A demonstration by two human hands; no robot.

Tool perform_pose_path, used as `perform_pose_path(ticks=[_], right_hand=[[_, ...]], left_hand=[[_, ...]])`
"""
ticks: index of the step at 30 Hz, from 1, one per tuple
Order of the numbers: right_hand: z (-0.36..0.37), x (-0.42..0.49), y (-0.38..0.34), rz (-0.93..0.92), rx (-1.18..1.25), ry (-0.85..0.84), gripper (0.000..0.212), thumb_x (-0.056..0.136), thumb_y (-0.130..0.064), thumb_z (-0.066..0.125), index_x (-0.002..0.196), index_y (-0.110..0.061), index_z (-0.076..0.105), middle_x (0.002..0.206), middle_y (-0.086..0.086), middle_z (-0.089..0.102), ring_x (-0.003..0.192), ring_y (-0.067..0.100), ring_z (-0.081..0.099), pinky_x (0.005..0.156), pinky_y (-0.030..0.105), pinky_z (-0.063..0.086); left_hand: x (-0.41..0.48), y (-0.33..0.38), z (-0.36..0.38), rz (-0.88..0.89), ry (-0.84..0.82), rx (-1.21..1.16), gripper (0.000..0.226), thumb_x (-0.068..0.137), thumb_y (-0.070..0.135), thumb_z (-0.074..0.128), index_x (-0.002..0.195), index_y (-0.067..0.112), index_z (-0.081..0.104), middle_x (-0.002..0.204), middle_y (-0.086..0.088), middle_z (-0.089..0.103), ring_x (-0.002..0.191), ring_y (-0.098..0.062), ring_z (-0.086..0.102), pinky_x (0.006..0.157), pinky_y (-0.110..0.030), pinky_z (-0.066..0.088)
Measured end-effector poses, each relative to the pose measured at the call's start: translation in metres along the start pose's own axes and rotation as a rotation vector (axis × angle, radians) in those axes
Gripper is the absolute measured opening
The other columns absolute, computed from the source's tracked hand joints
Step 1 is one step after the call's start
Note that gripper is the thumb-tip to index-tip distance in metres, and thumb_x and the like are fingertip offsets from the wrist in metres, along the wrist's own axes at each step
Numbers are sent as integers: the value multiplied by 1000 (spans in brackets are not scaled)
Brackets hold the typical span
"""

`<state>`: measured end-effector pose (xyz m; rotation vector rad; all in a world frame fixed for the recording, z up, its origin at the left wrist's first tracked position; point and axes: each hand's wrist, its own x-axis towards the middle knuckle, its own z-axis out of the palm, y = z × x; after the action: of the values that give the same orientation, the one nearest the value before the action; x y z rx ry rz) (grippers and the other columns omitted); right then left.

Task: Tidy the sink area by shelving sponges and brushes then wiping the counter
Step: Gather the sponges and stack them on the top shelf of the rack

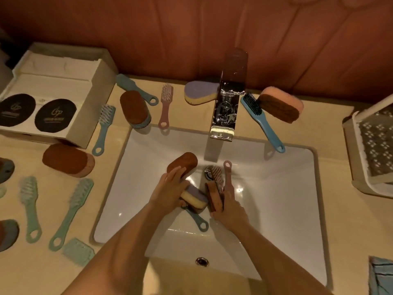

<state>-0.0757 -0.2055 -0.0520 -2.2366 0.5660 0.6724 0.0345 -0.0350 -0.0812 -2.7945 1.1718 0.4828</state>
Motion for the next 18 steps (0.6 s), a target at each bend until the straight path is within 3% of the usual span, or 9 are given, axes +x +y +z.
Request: perform_pose_path(ticks=[3, 6, 9, 11, 14, 16, 18], right_hand=[[-2, -2, -1, -51, 139, 98, 70, 92, -22, 50, 142, -42, 4, 148, 7, 36, 122, 27, 50, 87, 33, 45], [-7, -1, 1, 153, 326, 139, 58, 87, -22, 54, 140, -30, 32, 119, 4, 60, 101, 27, 59, 81, 33, 44], [-15, -4, 2, 248, 443, 171, 39, 80, -16, 59, 118, -16, 51, 100, 2, 63, 89, 24, 59, 81, 37, 49], [-24, -11, 2, 238, 533, 210, 34, 83, -14, 59, 115, -14, 51, 101, 5, 61, 88, 23, 60, 81, 37, 53], [-38, -27, -1, 180, 697, 250, 30, 88, -16, 57, 116, -16, 48, 107, 10, 60, 92, 26, 61, 79, 34, 53], [-45, -39, -4, 131, 803, 280, 24, 88, -13, 57, 110, -19, 50, 108, 15, 63, 90, 28, 64, 73, 34, 54], [-51, -53, -9, 103, 893, 272, 30, 86, -14, 59, 113, -22, 50, 108, 17, 64, 91, 28, 64, 70, 32, 53]], left_hand=[[8, 1, -3, 32, 11, -56, 50, 62, 48, 77, 106, 26, 67, 136, -8, 51, 132, -28, 41, 95, -41, 43], [9, 2, -4, -7, 58, -190, 42, 64, 42, 78, 99, 20, 70, 127, -9, 57, 125, -31, 47, 93, -41, 44], [6, 3, -9, -109, 110, -464, 47, 70, 33, 77, 110, 12, 67, 130, -7, 52, 122, -27, 46, 101, -32, 37], [0, 9, -23, -209, 132, -645, 37, 76, 29, 74, 106, 10, 67, 116, -3, 58, 107, -20, 53, 92, -28, 41], [-18, 24, -50, -354, 112, -1042, 15, 85, 29, 65, 85, 14, 64, 80, 3, 58, 73, -9, 54, 60, -9, 42], [-33, 33, -60, -404, 158, -1244, 23, 88, 36, 60, 76, 17, 61, 72, 2, 57, 70, -13, 55, 59, -11, 43], [-44, 40, -65, -467, 207, -1399, 33, 89, 40, 56, 77, 9, 62, 75, -5, 59, 75, -19, 57, 68, -23, 46]])
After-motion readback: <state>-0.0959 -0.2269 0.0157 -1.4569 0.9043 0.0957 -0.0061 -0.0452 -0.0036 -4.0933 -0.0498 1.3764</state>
